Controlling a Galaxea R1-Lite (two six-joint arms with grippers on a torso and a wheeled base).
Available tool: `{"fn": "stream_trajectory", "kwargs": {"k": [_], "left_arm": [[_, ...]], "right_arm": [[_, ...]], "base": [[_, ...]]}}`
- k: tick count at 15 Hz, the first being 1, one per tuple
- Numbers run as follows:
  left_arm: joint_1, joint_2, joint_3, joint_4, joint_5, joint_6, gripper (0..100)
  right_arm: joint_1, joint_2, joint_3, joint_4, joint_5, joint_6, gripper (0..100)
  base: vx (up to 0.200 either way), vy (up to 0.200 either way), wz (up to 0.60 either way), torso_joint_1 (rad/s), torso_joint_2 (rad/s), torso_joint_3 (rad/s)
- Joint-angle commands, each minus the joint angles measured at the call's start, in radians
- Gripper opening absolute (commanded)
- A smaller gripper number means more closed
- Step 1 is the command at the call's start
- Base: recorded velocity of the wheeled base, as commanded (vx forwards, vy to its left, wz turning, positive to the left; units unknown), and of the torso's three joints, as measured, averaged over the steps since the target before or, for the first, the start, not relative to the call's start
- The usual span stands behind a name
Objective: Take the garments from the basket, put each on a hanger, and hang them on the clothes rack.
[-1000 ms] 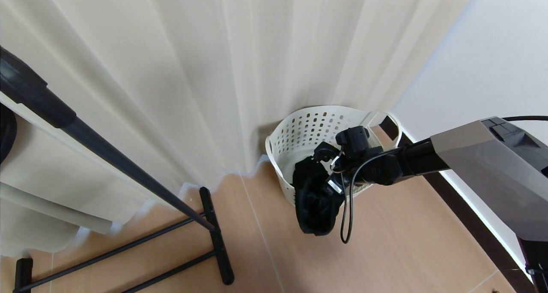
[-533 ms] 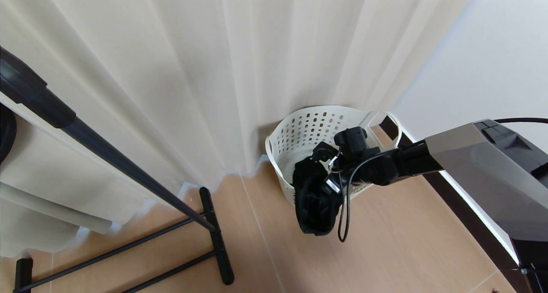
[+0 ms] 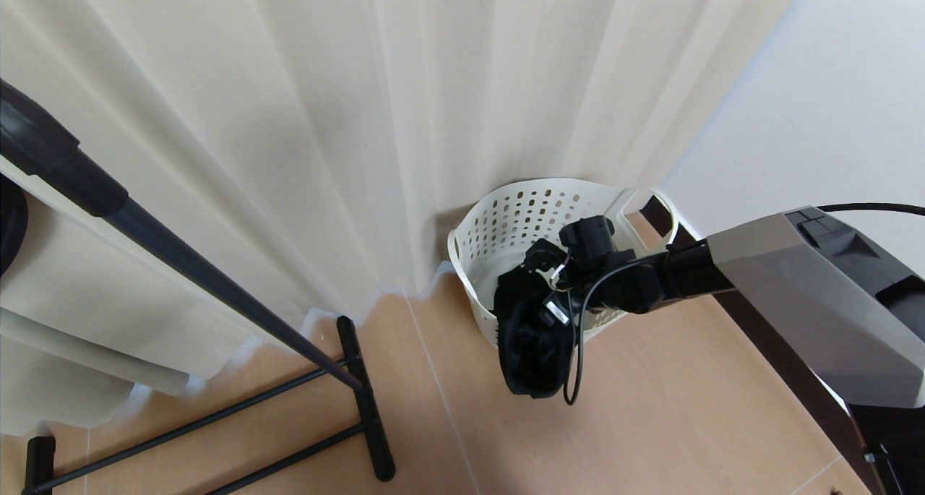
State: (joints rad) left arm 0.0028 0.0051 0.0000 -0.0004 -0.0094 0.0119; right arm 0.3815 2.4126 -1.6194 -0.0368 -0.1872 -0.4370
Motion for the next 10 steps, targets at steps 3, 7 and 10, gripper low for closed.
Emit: {"fn": "stream_trajectory", "kwargs": {"k": [3, 7, 10], "left_arm": [[0.0, -0.001, 0.0, -0.001, 0.0, 0.0, 100], [0.0, -0.001, 0.0, -0.001, 0.0, 0.0, 100], [0.0, -0.001, 0.0, -0.001, 0.0, 0.0, 100]], "right_arm": [[0.0, 0.03, -0.027, -0.002, 0.002, 0.012, 100], [0.0, 0.037, -0.037, -0.002, 0.002, 0.015, 100], [-0.001, 0.046, -0.048, -0.002, 0.002, 0.015, 100]], "base": [[0.0, 0.0, 0.0, 0.0, 0.0, 0.0], [0.0, 0.0, 0.0, 0.0, 0.0, 0.0], [0.0, 0.0, 0.0, 0.0, 0.0, 0.0]]}}
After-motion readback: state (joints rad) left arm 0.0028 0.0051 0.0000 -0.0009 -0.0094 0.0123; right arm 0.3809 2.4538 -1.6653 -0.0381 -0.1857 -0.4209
